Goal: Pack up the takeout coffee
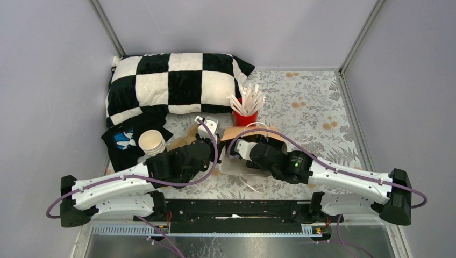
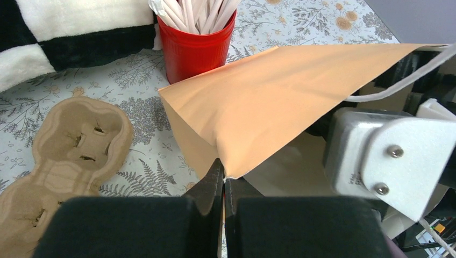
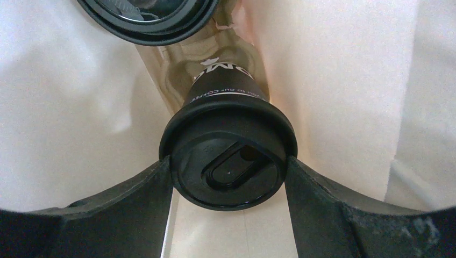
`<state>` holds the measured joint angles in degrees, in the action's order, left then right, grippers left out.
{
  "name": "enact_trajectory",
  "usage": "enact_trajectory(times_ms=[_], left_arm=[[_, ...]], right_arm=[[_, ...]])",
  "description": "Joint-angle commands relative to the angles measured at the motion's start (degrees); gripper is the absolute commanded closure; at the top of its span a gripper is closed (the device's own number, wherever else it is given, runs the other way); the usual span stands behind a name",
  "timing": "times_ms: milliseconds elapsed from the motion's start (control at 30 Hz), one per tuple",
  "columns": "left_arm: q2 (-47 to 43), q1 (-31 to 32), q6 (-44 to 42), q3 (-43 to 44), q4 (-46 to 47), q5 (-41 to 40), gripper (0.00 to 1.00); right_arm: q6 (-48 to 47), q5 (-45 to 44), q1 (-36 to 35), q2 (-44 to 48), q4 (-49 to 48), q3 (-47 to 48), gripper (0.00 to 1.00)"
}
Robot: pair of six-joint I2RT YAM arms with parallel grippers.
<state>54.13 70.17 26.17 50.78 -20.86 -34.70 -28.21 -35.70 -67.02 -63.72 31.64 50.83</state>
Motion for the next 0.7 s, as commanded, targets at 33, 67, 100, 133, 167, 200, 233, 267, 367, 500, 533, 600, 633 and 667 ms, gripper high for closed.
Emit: enact_trajectory(times_ms=[33, 67, 100, 133, 167, 200, 233, 267, 367, 500, 533, 600, 633, 667], left_arm=[[-0.25, -0.03, -0.67, 2.74, -1.32, 0.6, 1.0], [-0.25, -0.03, -0.68, 2.74, -1.36, 0.53, 1.0], [-0.32, -0.03, -0.69, 2.74, -1.37, 0.51, 1.0], [-0.36, -0.03, -0.69, 2.82, -1.47, 0.46, 1.0], [-0.27, -0.03, -0.74, 2.83, -1.49, 0.43, 1.0], [-0.18, -0.03, -0.77, 2.83, -1.42, 0.38, 1.0], [0.02, -0.03, -0.82, 2.95, -1.38, 0.42, 1.0], [0.28, -0.03, -0.97, 3.11, -1.37, 0.4, 1.0], [0.99, -0.03, -1.08, 3.76, -1.9, 0.1, 1.0], [1.54, -0.03, -0.8, 4.05, -2.56, -0.06, 1.0], [1.63, -0.03, -0.63, 4.18, -2.93, -0.21, 1.0], [1.77, -0.03, -0.4, 4.47, -3.71, -0.66, 1.0], [1.78, -0.01, -0.18, 4.56, -3.97, -0.97, 1.0], [1.85, -0.03, -0.02, 4.46, -4.15, -1.14, 1.0]], right_arm=[[-2.39, 2.2, 3.86, -0.38, -5.2, -1.33, 0.68], [-2.79, 2.62, 4.25, -0.49, -5.79, -1.42, 0.68], [-3.17, 2.98, 4.67, -0.64, -6.49, -1.5, 0.68], [-3.55, 3.48, 5.13, -0.76, -7.06, -1.52, 0.68], [-3.8, 4.28, 5.55, -0.93, -7.59, -1.55, 0.68], [-4.07, 5.0, 5.91, -1.27, -8.11, -1.58, 0.68], [-4.38, 5.82, 6.16, -1.55, -8.82, -1.67, 0.68], [-4.71, 6.79, 6.34, -1.84, -9.2, -1.69, 0.68], [-5.53, 9.08, 6.74, -2.68, -10.49, -1.63, 0.68], [-5.92, 10.9, 8.16, -2.98, -12.88, -2.56, 0.68], [-5.7, 11.59, 8.36, -2.91, -13.14, -2.39, 0.68], [-4.66, 12.72, 8.44, -3.17, -11.99, -0.67, 0.68], [-4.15, 13.03, 8.41, -3.3, -11.45, 0.23, 0.68], [-3.81, 13.38, 8.42, -3.27, -11.38, 0.73, 0.68]])
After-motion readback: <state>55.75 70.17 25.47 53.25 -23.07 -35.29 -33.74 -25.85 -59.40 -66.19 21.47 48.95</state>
